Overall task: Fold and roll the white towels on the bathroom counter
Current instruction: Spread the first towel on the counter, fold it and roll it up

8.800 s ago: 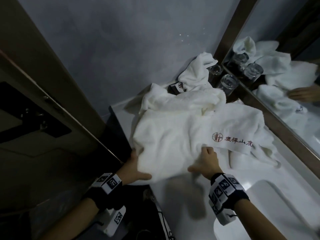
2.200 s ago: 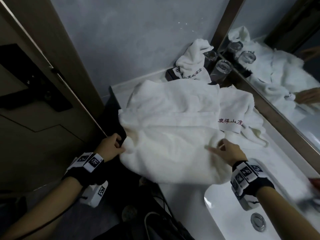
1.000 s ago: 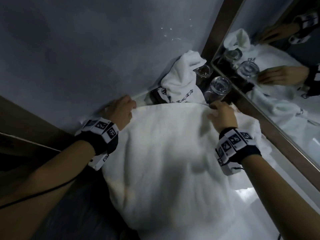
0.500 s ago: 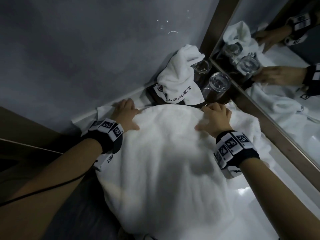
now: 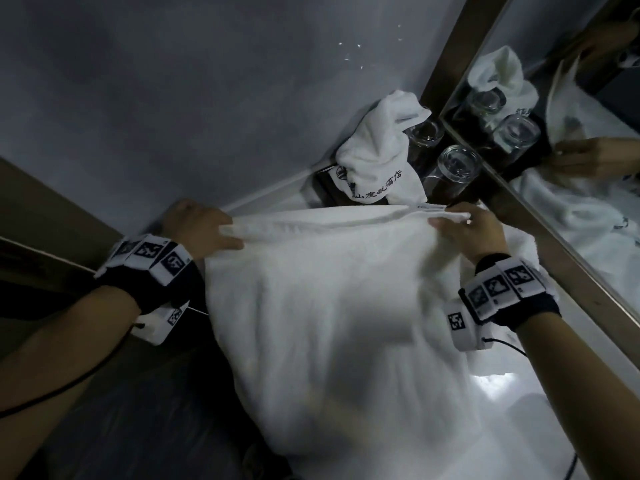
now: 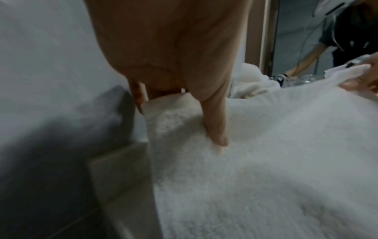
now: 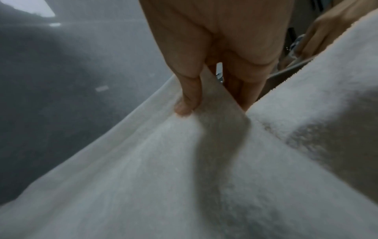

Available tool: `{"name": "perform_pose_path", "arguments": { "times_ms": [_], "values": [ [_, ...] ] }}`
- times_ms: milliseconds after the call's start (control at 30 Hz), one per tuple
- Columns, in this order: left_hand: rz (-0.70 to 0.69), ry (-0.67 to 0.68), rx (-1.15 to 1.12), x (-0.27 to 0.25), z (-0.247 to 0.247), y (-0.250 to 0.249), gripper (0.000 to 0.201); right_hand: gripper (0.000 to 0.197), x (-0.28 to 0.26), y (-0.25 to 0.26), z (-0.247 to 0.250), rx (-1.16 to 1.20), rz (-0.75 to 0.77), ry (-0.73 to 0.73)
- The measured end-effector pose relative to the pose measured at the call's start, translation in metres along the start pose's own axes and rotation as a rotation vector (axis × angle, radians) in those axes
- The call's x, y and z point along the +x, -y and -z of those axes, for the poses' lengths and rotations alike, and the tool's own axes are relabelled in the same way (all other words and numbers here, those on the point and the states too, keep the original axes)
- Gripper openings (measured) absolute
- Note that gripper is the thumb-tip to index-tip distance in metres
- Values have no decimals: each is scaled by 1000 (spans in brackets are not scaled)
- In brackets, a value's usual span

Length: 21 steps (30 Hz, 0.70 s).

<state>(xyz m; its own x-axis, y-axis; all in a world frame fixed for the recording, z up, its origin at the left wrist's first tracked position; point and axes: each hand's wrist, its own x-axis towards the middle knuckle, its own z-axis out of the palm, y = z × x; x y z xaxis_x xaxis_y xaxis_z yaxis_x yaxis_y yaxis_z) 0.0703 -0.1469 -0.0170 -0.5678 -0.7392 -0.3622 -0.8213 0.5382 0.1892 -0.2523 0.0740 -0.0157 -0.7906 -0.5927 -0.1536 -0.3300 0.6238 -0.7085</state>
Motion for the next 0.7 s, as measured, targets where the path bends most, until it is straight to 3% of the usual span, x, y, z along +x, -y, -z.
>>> {"name": "perform_pose_path", "arguments": {
  "times_ms": [100,300,467,600,700],
  "values": [
    [20,-77,-347,-12,3,11,35,32,2,2,-2,135,-98,-34],
    [41,-100,-456,-26,0,20,34,33,4,7,-11,91,-91,-92],
    [48,-274,-423,-31,10,26,34,20,6,16,-13,-94,8,-101],
    [66,-396,-310,-28,19,21,26,43,11,26,-14,50,14,-182],
    [70,-469,-231,-28,19,16,31,30,12,33,-19,-21,101,-195]
  ]
}}
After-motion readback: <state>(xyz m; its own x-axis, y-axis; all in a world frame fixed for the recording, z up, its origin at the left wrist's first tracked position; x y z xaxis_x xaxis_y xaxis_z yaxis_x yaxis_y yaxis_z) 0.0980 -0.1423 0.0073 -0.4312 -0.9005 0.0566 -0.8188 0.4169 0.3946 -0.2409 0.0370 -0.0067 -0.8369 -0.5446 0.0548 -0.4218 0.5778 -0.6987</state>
